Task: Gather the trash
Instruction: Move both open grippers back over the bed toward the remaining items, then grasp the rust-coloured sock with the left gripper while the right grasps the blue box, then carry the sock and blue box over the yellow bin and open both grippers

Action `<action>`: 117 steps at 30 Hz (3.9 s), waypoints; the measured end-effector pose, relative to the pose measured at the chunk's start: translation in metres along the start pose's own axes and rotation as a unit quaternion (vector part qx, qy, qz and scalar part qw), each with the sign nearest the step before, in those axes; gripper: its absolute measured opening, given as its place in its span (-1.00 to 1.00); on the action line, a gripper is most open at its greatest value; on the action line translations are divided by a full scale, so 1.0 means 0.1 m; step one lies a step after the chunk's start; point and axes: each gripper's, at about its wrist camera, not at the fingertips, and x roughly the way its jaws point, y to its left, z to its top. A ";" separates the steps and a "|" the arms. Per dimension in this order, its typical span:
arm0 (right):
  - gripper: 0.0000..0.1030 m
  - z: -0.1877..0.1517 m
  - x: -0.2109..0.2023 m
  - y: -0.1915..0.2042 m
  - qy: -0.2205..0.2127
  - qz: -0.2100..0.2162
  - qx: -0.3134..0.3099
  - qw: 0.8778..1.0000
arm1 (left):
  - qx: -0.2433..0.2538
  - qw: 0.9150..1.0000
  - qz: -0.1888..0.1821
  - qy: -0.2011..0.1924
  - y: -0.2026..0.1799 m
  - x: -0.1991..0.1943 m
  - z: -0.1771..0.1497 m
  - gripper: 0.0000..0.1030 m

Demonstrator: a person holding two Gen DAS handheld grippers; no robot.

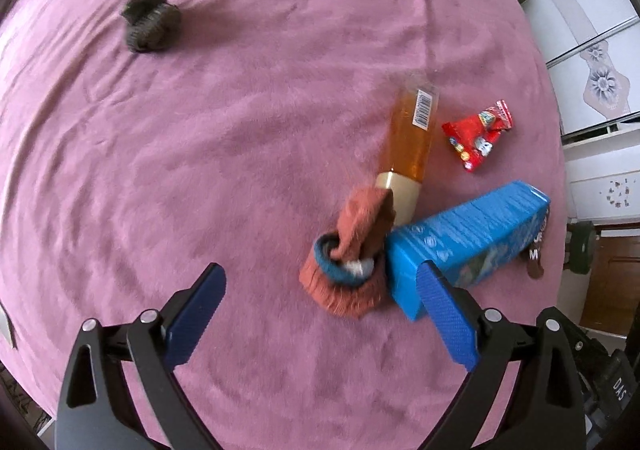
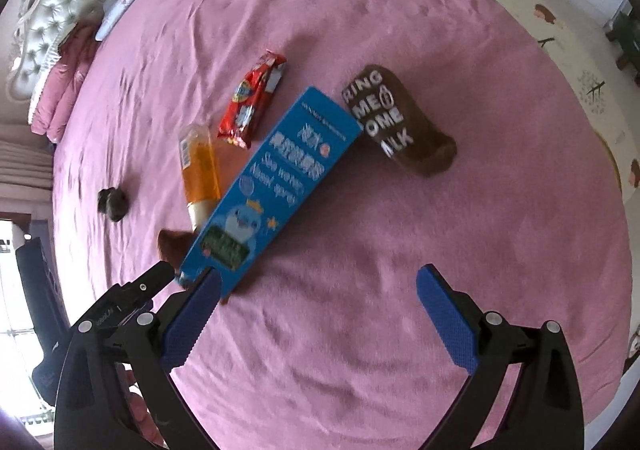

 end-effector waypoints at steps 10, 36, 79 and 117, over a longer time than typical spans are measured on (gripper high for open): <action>0.83 0.22 0.24 0.16 0.017 0.006 0.015 1.000 | 0.003 0.999 -0.027 0.042 0.01 0.35 0.14 -0.14; 0.83 0.61 0.93 0.34 0.057 -0.035 0.115 0.991 | -0.016 0.997 -0.066 0.036 0.15 0.34 -0.16 -0.51; -0.15 -0.70 -0.98 -1.66 0.000 -0.028 -0.093 0.995 | 0.162 0.979 -0.097 0.081 -1.94 0.16 -1.94 -0.58; 0.26 0.02 -1.77 -4.54 -0.083 -0.076 0.087 0.990 | 0.341 0.928 -0.103 0.107 -5.04 0.93 -2.39 0.61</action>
